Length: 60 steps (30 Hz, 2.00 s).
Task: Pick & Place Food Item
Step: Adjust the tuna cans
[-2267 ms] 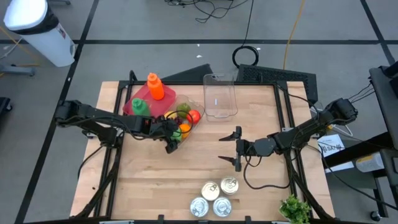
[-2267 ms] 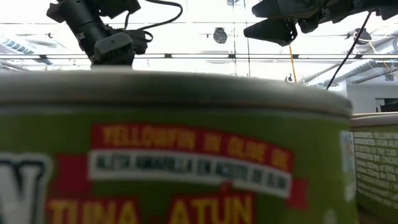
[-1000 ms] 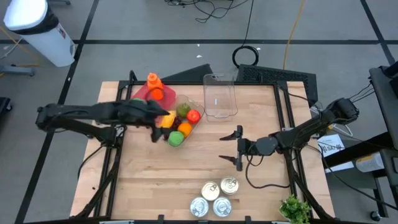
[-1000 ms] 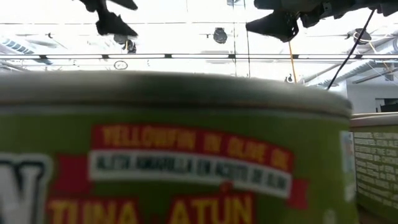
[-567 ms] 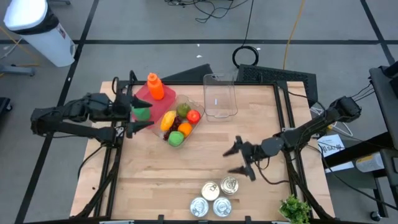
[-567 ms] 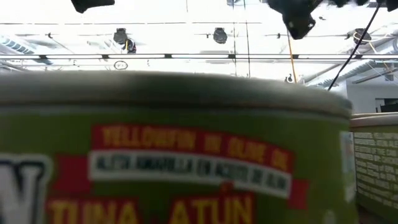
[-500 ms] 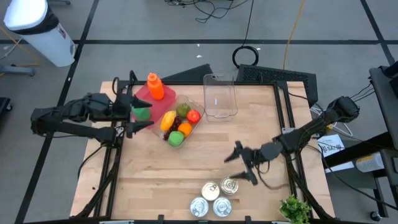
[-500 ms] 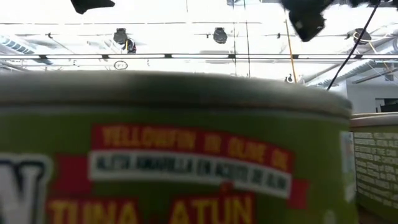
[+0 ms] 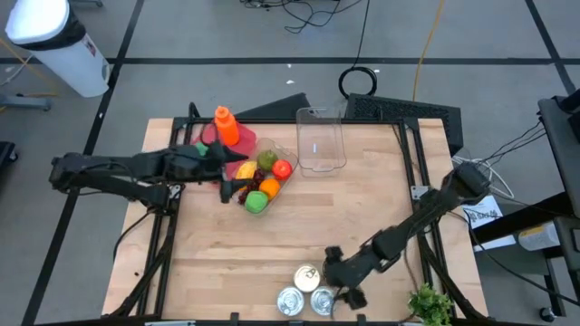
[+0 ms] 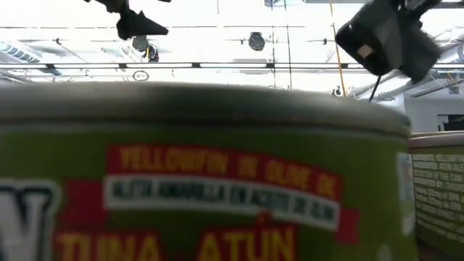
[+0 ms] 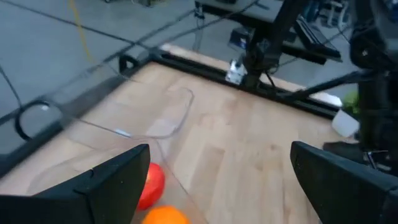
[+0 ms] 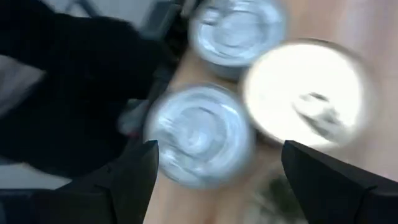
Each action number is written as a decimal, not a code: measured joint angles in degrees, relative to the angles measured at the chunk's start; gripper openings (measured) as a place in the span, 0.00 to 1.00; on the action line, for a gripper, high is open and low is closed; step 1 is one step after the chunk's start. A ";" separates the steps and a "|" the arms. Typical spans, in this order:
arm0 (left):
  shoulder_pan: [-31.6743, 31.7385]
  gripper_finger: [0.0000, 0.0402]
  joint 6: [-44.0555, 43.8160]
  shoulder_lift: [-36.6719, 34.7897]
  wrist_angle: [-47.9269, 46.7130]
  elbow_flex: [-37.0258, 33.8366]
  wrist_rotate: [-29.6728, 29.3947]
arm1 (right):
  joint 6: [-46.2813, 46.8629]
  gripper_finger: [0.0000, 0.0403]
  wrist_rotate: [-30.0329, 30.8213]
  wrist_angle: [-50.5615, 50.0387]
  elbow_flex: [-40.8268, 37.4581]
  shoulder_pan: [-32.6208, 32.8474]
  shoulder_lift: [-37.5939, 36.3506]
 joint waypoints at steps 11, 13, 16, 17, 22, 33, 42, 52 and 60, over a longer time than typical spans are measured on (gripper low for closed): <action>-0.75 0.99 -10.00 12.43 5.79 -0.10 5.78 | 3.87 0.79 -10.19 -5.56 9.13 1.71 10.50; -0.99 0.99 -9.74 13.87 5.86 -0.10 6.42 | 3.87 0.79 -7.10 -8.14 9.20 1.36 10.48; -1.23 0.99 -9.55 15.25 5.89 -0.10 6.46 | 3.86 0.79 -1.51 -13.67 9.29 0.54 9.62; -1.26 0.99 -9.55 15.42 6.01 -0.10 6.45 | 3.89 0.79 0.33 -15.60 9.29 0.20 9.20; -1.26 0.99 -8.44 15.41 6.12 -0.10 6.42 | 3.67 0.79 8.59 -22.72 9.00 -2.08 6.57; -1.26 1.00 -8.07 15.11 6.15 -0.06 6.38 | -1.17 0.79 2.16 3.24 9.23 -3.44 7.35; -1.08 0.99 -8.11 15.11 7.67 -0.06 6.32 | -0.77 0.79 -9.29 13.49 11.58 -4.81 13.94; -1.06 1.00 -8.25 15.11 7.75 -0.06 6.32 | -2.34 0.79 -2.37 4.84 11.82 -5.93 15.65; -1.08 0.99 -8.24 15.11 7.67 -0.06 6.36 | -2.74 0.79 3.07 4.46 11.71 -6.56 13.14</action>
